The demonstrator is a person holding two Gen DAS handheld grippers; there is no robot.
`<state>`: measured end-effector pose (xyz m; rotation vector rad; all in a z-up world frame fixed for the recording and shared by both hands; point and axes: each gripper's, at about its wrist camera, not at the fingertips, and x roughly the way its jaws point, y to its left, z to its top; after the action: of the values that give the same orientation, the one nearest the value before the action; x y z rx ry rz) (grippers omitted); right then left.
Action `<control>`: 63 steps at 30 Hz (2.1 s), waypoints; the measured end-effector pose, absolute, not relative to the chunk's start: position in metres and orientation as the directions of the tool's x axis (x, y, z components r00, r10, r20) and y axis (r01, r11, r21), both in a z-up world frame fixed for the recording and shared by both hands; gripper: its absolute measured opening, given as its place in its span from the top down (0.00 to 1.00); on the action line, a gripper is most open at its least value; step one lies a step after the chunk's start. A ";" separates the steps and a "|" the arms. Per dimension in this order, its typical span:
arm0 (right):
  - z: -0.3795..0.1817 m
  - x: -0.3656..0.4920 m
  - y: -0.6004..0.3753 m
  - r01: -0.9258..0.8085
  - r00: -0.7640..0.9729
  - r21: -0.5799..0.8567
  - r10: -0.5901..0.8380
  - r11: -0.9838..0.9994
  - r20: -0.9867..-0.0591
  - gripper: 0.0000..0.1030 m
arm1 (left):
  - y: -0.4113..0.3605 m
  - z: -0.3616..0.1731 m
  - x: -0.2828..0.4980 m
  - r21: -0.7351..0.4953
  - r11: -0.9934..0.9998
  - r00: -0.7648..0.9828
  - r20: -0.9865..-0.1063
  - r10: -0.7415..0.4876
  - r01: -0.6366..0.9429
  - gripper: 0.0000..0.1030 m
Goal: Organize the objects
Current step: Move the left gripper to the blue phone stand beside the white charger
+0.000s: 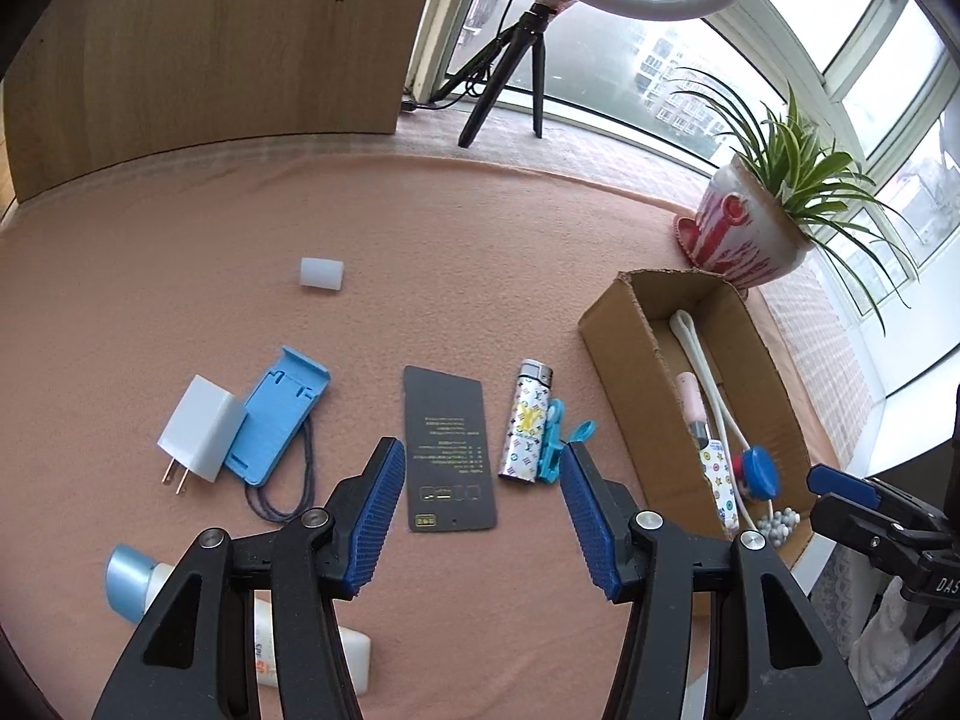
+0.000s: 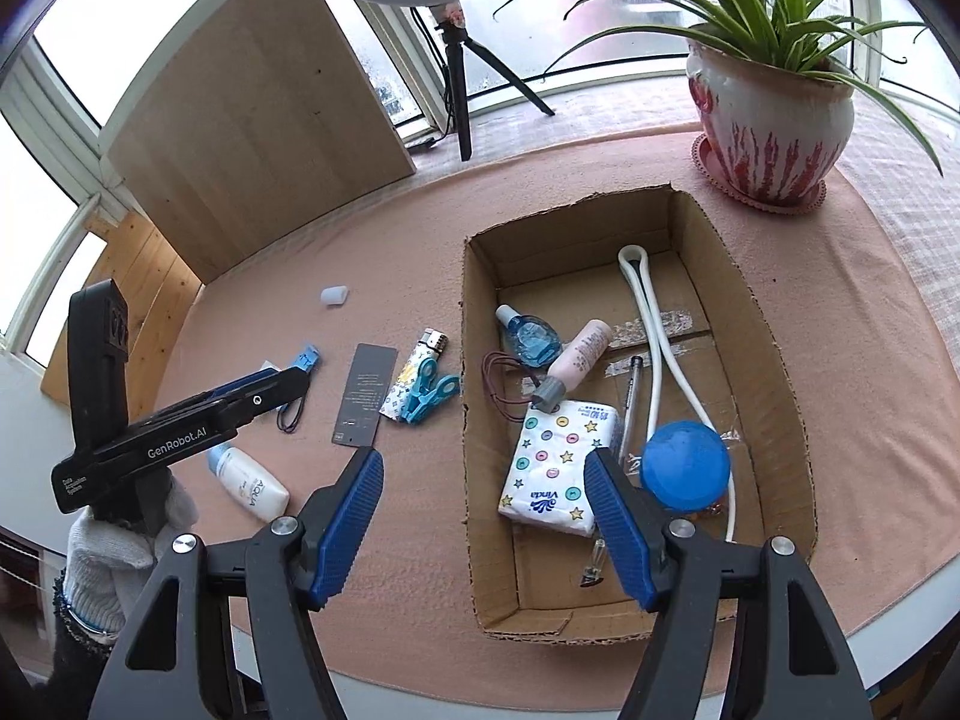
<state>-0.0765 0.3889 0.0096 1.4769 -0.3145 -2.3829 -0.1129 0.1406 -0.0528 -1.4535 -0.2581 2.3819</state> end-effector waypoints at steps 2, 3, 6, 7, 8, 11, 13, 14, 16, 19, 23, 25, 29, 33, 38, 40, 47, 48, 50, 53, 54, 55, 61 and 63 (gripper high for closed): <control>0.008 -0.077 0.379 0.158 -0.407 0.350 -0.383 -0.923 -0.829 0.36 | 0.127 -0.055 -0.115 -0.323 -0.929 -0.420 -0.829 0.369 -0.179 0.44; 0.008 -0.077 0.374 0.160 -0.401 0.353 -0.388 -0.922 -0.830 0.36 | 0.120 -0.056 -0.115 -0.322 -0.931 -0.420 -0.830 0.366 -0.175 0.45; 0.005 -0.078 0.360 0.166 -0.380 0.373 -0.408 -0.913 -0.830 0.36 | 0.102 -0.060 -0.119 -0.323 -0.933 -0.416 -0.835 0.360 -0.159 0.48; 0.004 -0.078 0.355 0.168 -0.374 0.379 -0.414 -0.910 -0.830 0.36 | 0.095 -0.061 -0.121 -0.329 -0.932 -0.412 -0.836 0.362 -0.152 0.48; 0.004 -0.078 0.350 0.170 -0.369 0.383 -0.419 -0.908 -0.830 0.36 | 0.088 -0.064 -0.124 -0.340 -0.930 -0.408 -0.835 0.368 -0.142 0.50; 0.003 -0.080 0.335 0.175 -0.357 0.398 -0.435 -0.901 -0.827 0.36 | 0.062 -0.072 -0.132 -0.389 -0.916 -0.394 -0.831 0.394 -0.097 0.66; 0.003 -0.082 0.326 0.177 -0.353 0.408 -0.444 -0.896 -0.823 0.36 | 0.048 -0.075 -0.137 -0.392 -0.917 -0.398 -0.831 0.389 -0.078 0.68; 0.003 -0.083 0.322 0.177 -0.353 0.411 -0.447 -0.894 -0.822 0.36 | 0.043 -0.076 -0.140 -0.391 -0.917 -0.398 -0.832 0.387 -0.075 0.68; 0.002 -0.085 0.315 0.171 -0.352 0.417 -0.451 -0.893 -0.820 0.36 | 0.036 -0.079 -0.143 -0.385 -0.919 -0.392 -0.836 0.384 -0.079 0.69; 0.000 -0.089 0.305 0.162 -0.345 0.433 -0.462 -0.887 -0.817 0.36 | 0.035 -0.083 -0.145 -0.390 -0.914 -0.370 -0.837 0.402 -0.112 0.71; -0.005 -0.094 0.294 0.151 -0.329 0.450 -0.474 -0.880 -0.817 0.36 | 0.038 -0.094 -0.148 -0.408 -0.904 -0.329 -0.843 0.426 -0.126 0.72; -0.007 -0.095 0.290 0.144 -0.323 0.453 -0.474 -0.880 -0.819 0.36 | 0.039 -0.101 -0.150 -0.397 -0.909 -0.317 -0.852 0.416 -0.126 0.72; -0.012 -0.098 0.284 0.131 -0.311 0.461 -0.478 -0.878 -0.821 0.36 | 0.037 -0.112 -0.154 -0.383 -0.915 -0.295 -0.866 0.404 -0.127 0.72; -0.017 -0.099 0.278 0.126 -0.302 0.455 -0.471 -0.881 -0.829 0.36 | 0.034 -0.122 -0.158 -0.386 -0.914 -0.283 -0.869 0.406 -0.124 0.72; -0.023 -0.100 0.267 0.126 -0.289 0.444 -0.461 -0.887 -0.839 0.36 | 0.030 -0.127 -0.167 -0.342 -0.932 -0.305 -0.881 0.362 -0.118 0.72; -0.024 -0.100 0.264 0.128 -0.288 0.435 -0.453 -0.891 -0.844 0.36 | 0.030 -0.125 -0.169 -0.315 -0.941 -0.322 -0.884 0.339 -0.125 0.72; -0.029 -0.101 0.255 0.132 -0.275 0.427 -0.447 -0.895 -0.851 0.36 | 0.052 -0.120 -0.171 -0.225 -0.946 -0.333 -0.895 0.296 -0.235 0.61; -0.029 -0.102 0.254 0.133 -0.273 0.426 -0.446 -0.895 -0.852 0.36 | 0.055 -0.121 -0.172 -0.219 -0.946 -0.330 -0.898 0.292 -0.240 0.58; -0.030 -0.103 0.252 0.136 -0.270 0.423 -0.445 -0.896 -0.854 0.36 | 0.058 -0.124 -0.172 -0.217 -0.944 -0.319 -0.902 0.291 -0.248 0.57; -0.031 -0.106 0.248 0.142 -0.266 0.415 -0.438 -0.899 -0.859 0.36 | 0.063 -0.129 -0.172 -0.197 -0.945 -0.311 -0.910 0.275 -0.260 0.57; -0.032 -0.107 0.246 0.143 -0.264 0.412 -0.436 -0.900 -0.860 0.36 | 0.064 -0.129 -0.172 -0.187 -0.949 -0.315 -0.912 0.264 -0.254 0.57; -0.033 -0.108 0.245 0.144 -0.261 0.410 -0.434 -0.901 -0.862 0.36 | 0.063 -0.130 -0.173 -0.191 -0.949 -0.313 -0.912 0.266 -0.250 0.57; -0.036 -0.115 0.232 0.165 -0.249 0.393 -0.423 -0.905 -0.871 0.36 | 0.060 -0.130 -0.172 -0.191 -0.951 -0.323 -0.909 0.264 -0.241 0.62; -0.038 -0.118 0.228 0.176 -0.246 0.385 -0.419 -0.906 -0.874 0.36 | 0.057 -0.130 -0.172 -0.193 -0.954 -0.327 -0.907 0.263 -0.231 0.69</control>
<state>-0.1179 0.2277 -0.0384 1.6416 -0.2922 -2.1986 -0.1721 0.0572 -0.1303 -1.6065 -0.0410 2.3379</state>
